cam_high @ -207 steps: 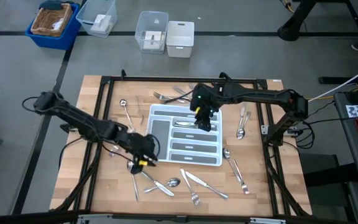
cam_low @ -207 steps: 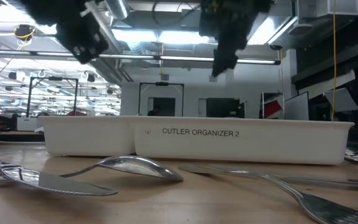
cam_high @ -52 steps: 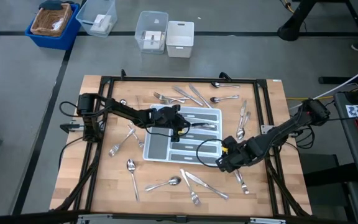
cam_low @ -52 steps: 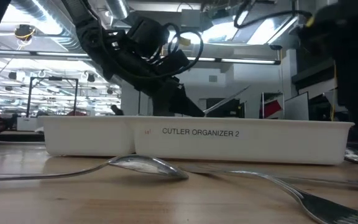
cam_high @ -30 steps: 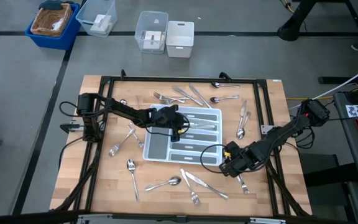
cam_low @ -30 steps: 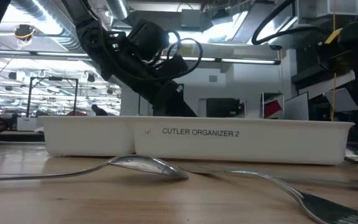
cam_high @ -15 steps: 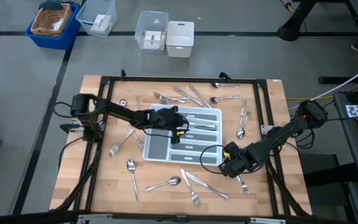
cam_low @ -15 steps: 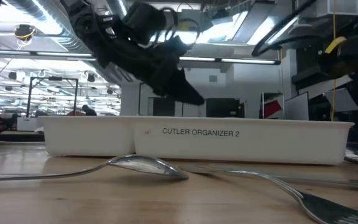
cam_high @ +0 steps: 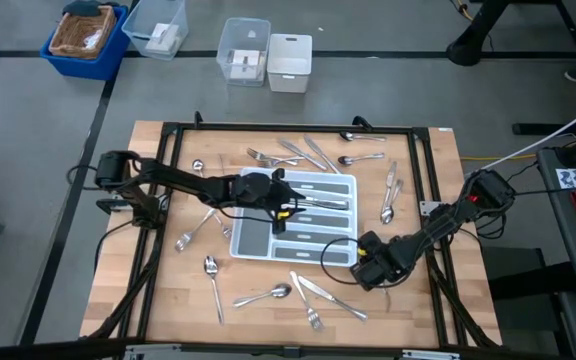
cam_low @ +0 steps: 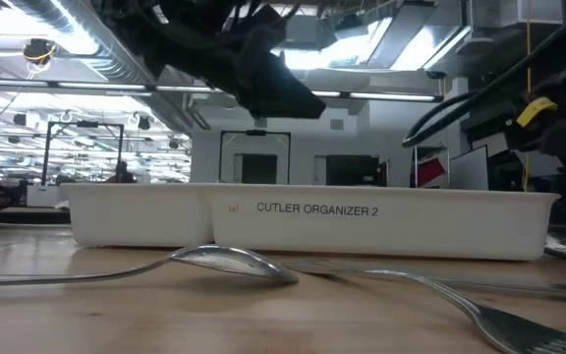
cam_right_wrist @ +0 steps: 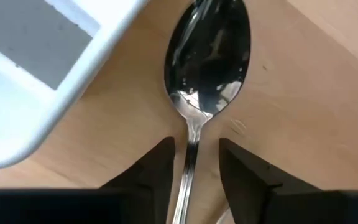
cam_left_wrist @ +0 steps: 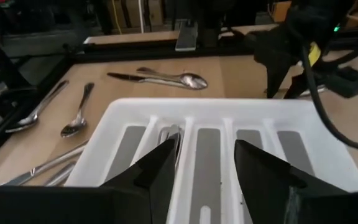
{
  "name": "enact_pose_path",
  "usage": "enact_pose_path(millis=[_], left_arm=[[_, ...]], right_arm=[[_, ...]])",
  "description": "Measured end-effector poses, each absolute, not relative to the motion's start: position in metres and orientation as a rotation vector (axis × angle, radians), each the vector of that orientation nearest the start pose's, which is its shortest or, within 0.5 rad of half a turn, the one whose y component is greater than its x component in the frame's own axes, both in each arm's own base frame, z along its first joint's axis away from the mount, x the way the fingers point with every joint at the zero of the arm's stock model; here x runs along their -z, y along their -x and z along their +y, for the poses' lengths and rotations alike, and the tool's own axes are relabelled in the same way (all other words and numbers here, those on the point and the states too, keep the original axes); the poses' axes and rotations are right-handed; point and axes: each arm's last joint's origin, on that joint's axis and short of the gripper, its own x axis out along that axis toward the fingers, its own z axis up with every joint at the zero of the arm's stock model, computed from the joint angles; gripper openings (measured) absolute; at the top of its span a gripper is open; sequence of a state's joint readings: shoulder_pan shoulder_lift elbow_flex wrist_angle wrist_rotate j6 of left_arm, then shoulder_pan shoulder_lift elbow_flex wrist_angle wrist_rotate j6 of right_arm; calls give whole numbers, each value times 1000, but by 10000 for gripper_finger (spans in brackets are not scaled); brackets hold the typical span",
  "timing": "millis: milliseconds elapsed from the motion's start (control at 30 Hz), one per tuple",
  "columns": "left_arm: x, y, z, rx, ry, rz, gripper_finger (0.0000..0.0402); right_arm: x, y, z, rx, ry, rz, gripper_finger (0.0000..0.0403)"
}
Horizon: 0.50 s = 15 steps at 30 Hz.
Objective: Sort silverware
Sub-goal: Put the spoon into the organizer tray
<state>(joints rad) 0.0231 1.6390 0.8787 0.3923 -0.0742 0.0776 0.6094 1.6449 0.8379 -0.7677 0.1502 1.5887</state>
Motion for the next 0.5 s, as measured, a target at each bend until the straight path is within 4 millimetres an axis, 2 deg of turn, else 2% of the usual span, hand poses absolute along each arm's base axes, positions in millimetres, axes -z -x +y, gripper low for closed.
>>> enact_pose_path(millis=[300, 367, 500], left_arm=[[-210, -345, 8, -78, -74, 368, 155], [-209, -345, 8, -82, -53, 376, 155], [-213, -344, 8, -89, -15, 362, 155]], right_arm=[[-134, -210, 141, 794, -697, 1289, 19], [-136, -211, 142, 791, -701, 1287, 10], [-140, -214, 144, 787, -709, 1297, 24]])
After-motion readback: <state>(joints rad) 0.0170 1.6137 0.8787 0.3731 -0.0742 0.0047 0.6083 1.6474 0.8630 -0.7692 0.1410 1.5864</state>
